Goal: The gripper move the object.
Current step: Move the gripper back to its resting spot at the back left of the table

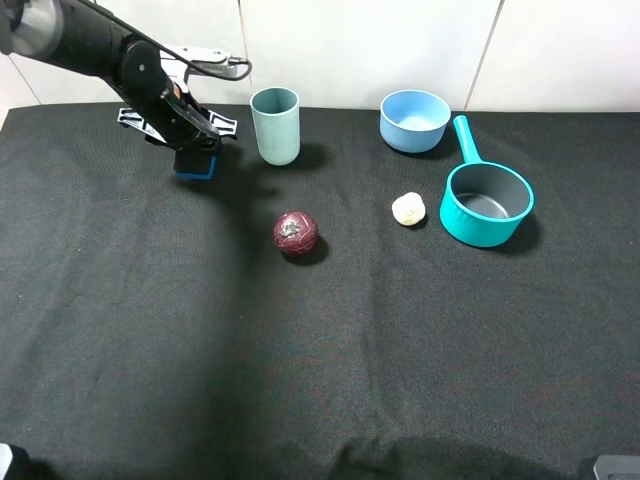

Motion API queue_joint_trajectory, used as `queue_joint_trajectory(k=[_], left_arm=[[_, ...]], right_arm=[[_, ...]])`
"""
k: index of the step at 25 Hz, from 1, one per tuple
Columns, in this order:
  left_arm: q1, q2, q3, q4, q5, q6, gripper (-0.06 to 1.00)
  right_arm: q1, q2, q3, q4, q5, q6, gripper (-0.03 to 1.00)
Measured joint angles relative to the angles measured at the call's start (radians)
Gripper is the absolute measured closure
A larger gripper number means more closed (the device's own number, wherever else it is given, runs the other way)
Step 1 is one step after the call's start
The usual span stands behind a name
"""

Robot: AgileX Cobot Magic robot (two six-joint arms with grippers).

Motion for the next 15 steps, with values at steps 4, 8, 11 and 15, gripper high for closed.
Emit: queue_joint_trajectory(k=[4,8,11,15], left_arm=[[0.009,0.006,0.000,0.001,-0.026,0.000,0.31],[0.012,0.008,0.000,0.001,-0.059,0.000,0.31],[0.012,0.024,0.000,-0.002,-0.076,-0.002,0.31],[0.012,0.038,0.000,-0.005,-0.083,-0.002,0.31]], right_arm=[[0.000,0.000,0.000,0.000,0.000,0.000,0.27],[0.000,0.000,0.000,0.001,0.000,0.000,0.27],[0.000,0.000,0.000,0.001,0.000,0.000,0.27],[0.000,0.000,0.000,0.001,0.000,0.000,0.27]])
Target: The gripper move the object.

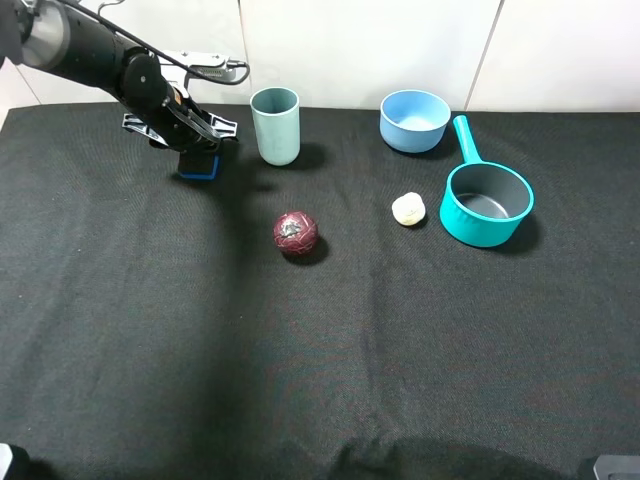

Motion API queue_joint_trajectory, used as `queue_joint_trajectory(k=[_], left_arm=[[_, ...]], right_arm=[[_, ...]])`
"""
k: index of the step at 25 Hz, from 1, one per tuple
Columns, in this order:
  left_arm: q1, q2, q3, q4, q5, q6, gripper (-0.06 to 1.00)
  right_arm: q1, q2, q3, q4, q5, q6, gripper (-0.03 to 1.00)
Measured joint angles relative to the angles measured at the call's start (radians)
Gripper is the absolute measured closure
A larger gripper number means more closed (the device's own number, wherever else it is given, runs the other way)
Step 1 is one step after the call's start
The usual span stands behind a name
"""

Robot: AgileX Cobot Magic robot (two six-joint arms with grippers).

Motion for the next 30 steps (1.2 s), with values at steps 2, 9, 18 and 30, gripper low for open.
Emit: queue_joint_trajectory(k=[2,9,18,30], left_arm=[[0.000,0.000,0.000,0.000,-0.003,0.000,0.31],[0.000,0.000,0.000,0.000,-0.027,-0.001,0.31],[0.000,0.000,0.000,0.000,-0.033,-0.001,0.10],[0.000,0.000,0.000,0.000,-0.017,-0.024,-0.01]], right_arm=[[0.000,0.000,0.000,0.000,0.000,0.000,0.27],[0.000,0.000,0.000,0.000,0.000,0.000,0.27],[0.000,0.000,0.000,0.000,0.000,0.000,0.27],[0.000,0.000,0.000,0.000,0.000,0.000,0.27]])
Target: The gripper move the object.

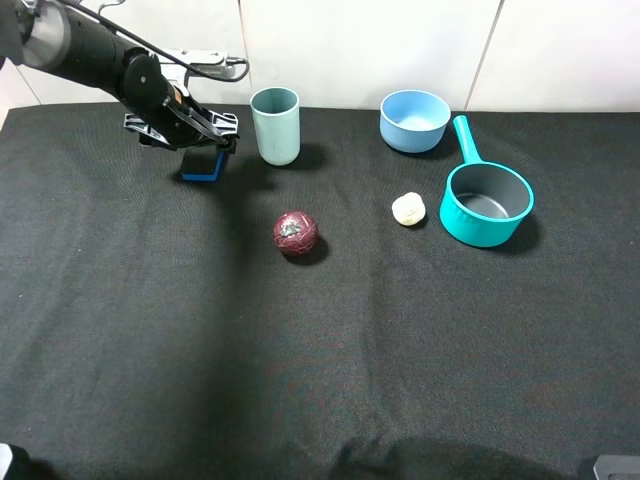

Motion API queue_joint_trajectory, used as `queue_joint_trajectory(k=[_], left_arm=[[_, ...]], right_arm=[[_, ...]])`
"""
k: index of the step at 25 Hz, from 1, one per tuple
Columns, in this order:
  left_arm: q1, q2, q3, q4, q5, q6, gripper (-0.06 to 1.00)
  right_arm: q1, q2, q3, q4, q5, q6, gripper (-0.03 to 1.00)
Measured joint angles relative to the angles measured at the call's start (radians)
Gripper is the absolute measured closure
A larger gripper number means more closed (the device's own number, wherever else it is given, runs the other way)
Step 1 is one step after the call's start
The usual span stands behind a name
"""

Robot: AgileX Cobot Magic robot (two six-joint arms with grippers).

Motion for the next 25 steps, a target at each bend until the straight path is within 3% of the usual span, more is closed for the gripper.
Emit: queue_joint_trajectory(k=[13,25], left_arm=[[0.000,-0.095,0.000,-0.007,0.164,-0.017,-0.04],[0.000,-0.216,0.000,-0.212,0.368,0.170,-0.04]], right_arm=[[0.000,0.000,0.000,0.000,0.000,0.000,0.27],[0.000,0.000,0.000,0.000,0.000,0.000,0.27]])
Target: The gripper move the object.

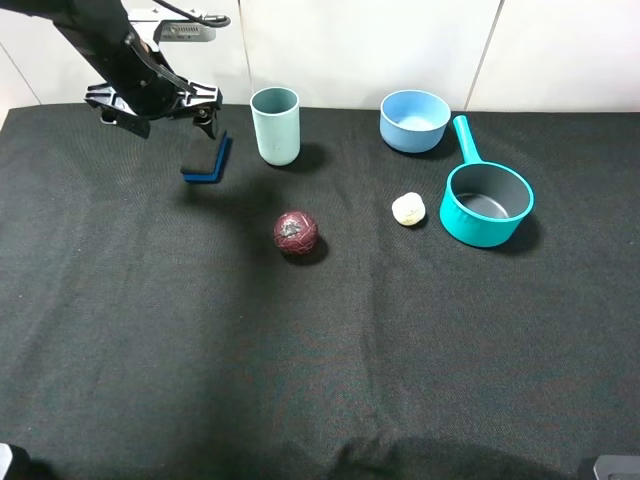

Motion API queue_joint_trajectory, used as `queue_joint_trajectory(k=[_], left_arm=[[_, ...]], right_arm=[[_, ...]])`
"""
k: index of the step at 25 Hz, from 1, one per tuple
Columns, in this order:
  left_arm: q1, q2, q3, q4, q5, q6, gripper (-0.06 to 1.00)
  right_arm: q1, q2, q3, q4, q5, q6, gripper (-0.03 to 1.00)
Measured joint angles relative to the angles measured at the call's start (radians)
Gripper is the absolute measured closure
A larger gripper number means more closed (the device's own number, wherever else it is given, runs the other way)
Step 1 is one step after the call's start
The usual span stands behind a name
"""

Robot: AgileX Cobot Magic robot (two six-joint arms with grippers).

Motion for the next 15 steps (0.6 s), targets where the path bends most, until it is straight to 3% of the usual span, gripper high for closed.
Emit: queue_joint_trajectory(k=[6,15], left_arm=[[0.000,-0.050,-0.001,-0.090,0.103,0.080,-0.04],[0.000,-0.135,-0.001,-0.100,0.268,0.093,-0.04]], right_arm=[[0.000,0.000,0.000,0.000,0.000,0.000,0.27],[0.000,0.000,0.000,0.000,0.000,0.000,0.27]])
